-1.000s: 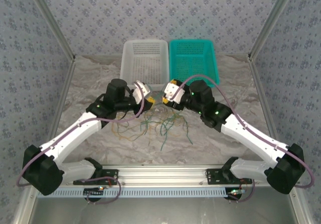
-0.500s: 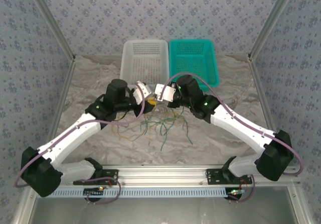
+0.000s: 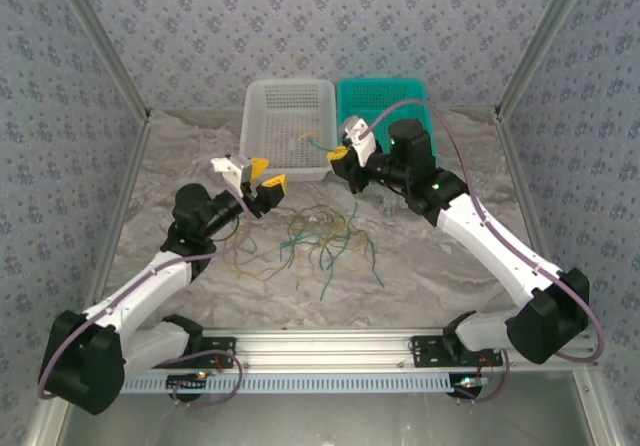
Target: Untangle the cables
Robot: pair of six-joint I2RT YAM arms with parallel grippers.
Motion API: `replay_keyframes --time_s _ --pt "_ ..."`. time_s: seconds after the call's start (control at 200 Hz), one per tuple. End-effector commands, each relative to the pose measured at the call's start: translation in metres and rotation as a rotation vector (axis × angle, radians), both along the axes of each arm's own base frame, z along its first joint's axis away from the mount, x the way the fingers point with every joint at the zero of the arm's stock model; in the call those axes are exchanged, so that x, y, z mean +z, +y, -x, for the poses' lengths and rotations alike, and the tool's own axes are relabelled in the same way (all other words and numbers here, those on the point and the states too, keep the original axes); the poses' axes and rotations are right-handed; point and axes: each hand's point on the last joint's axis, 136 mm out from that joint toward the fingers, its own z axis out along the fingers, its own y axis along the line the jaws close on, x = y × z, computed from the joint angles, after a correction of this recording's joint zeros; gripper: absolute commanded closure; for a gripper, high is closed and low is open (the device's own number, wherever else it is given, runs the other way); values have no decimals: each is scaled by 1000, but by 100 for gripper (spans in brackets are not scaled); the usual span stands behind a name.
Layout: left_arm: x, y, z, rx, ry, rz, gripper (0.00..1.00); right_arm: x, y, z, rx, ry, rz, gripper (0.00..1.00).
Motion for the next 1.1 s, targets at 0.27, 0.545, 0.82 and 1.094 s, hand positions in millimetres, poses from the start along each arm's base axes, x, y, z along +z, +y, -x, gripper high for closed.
replay_keyframes --time_s 0.27,0.545,0.82,1.094 --pt "104 -12 28 -178 -221 203 46 -14 22 19 72 115 -72 100" --pt "103 -32 32 -253 -205 159 38 -20 33 23 59 56 -20 100" --pt "92 -51 23 -280 -190 102 36 -22 35 25 60 38 2 100" --pt "85 -58 16 -298 -166 93 63 -21 36 28 66 23 -2 100"
